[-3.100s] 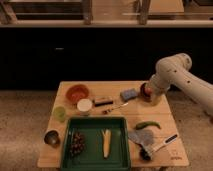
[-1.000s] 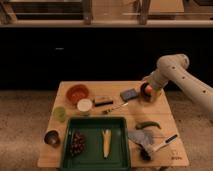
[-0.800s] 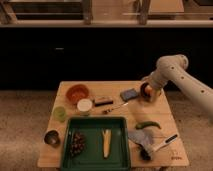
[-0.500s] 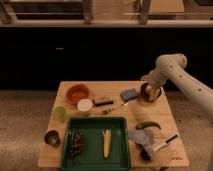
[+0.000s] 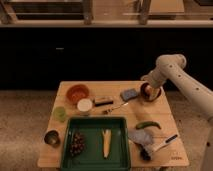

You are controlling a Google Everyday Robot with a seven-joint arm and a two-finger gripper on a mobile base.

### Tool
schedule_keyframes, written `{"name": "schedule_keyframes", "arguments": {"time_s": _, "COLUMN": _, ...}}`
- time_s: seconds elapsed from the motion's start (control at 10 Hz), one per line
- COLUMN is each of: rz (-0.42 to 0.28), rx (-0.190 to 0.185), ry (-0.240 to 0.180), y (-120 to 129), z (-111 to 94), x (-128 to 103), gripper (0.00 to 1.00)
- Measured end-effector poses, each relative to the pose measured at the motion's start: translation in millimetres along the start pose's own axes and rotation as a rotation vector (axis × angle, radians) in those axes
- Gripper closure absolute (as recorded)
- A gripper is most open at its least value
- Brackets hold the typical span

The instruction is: Place apple in table surface

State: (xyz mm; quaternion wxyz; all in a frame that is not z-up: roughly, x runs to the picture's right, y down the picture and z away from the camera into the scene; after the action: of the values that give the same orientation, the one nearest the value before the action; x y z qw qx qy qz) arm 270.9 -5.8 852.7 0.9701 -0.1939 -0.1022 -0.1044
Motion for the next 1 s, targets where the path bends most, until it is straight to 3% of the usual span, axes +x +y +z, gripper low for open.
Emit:
{"name": "schedule_keyframes", "arguments": {"time_s": 0.7, "rz": -0.002, "rx": -0.015, "ry": -0.012, "y": -3, "z": 16, "x": 7, "gripper": 0.20}}
{"name": "schedule_keyframes", "arguments": {"time_s": 1.0, "rz": -0.061, "rx": -0.008, "ry": -0.015, "y": -1, "z": 18, "x": 18, "gripper": 0.20}}
